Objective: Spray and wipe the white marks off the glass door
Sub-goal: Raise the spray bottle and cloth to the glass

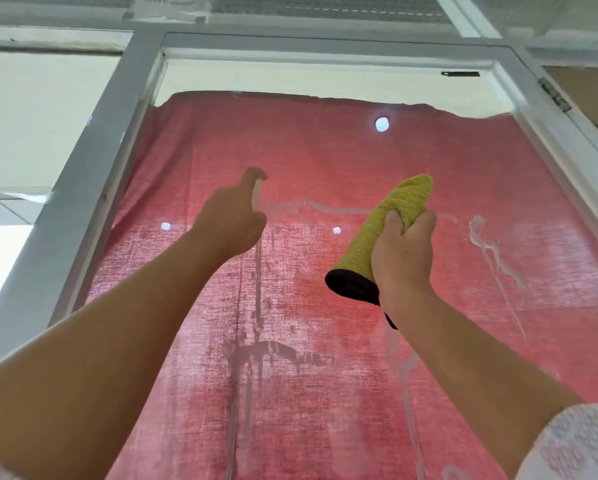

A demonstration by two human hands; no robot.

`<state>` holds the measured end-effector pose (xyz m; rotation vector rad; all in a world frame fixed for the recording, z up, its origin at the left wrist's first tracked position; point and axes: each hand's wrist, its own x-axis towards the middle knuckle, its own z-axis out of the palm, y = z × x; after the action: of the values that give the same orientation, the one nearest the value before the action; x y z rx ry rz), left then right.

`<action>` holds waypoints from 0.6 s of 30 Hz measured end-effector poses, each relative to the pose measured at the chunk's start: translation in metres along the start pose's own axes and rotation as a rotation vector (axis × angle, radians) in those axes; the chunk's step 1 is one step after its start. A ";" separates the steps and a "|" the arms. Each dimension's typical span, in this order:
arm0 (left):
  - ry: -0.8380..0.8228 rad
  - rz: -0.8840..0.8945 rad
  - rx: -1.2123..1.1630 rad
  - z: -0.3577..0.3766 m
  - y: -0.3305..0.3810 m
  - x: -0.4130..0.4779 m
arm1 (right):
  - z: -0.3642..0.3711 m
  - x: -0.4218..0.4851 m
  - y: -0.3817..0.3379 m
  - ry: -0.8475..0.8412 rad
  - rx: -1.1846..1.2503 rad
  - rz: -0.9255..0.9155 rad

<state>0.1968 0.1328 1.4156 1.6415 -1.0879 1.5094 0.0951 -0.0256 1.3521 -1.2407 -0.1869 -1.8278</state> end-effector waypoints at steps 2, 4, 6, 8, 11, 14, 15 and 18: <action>0.110 0.033 -0.016 0.000 -0.004 -0.003 | 0.002 -0.001 0.000 0.004 -0.010 -0.001; 0.101 0.028 -0.065 0.001 -0.006 -0.004 | 0.004 -0.002 0.001 0.012 -0.028 -0.012; -0.045 -0.023 -0.122 0.001 -0.006 -0.003 | 0.005 -0.002 0.003 0.018 -0.037 -0.023; -0.137 -0.039 -0.120 0.000 -0.009 -0.003 | 0.007 -0.002 0.004 0.020 -0.047 -0.035; 0.019 0.040 -0.092 -0.002 -0.012 -0.006 | 0.009 -0.001 0.005 0.035 -0.061 -0.053; 0.115 0.047 -0.108 -0.001 -0.014 -0.007 | 0.013 0.001 0.006 0.052 -0.102 -0.070; 0.112 0.025 -0.115 -0.002 -0.015 -0.007 | 0.015 0.003 0.006 0.058 -0.116 -0.074; 0.136 0.005 -0.117 -0.006 -0.020 -0.007 | 0.022 0.008 0.005 0.072 -0.158 -0.084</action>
<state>0.2119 0.1478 1.4104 1.4372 -1.0850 1.5074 0.1132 -0.0211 1.3680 -1.2893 -0.0558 -1.9886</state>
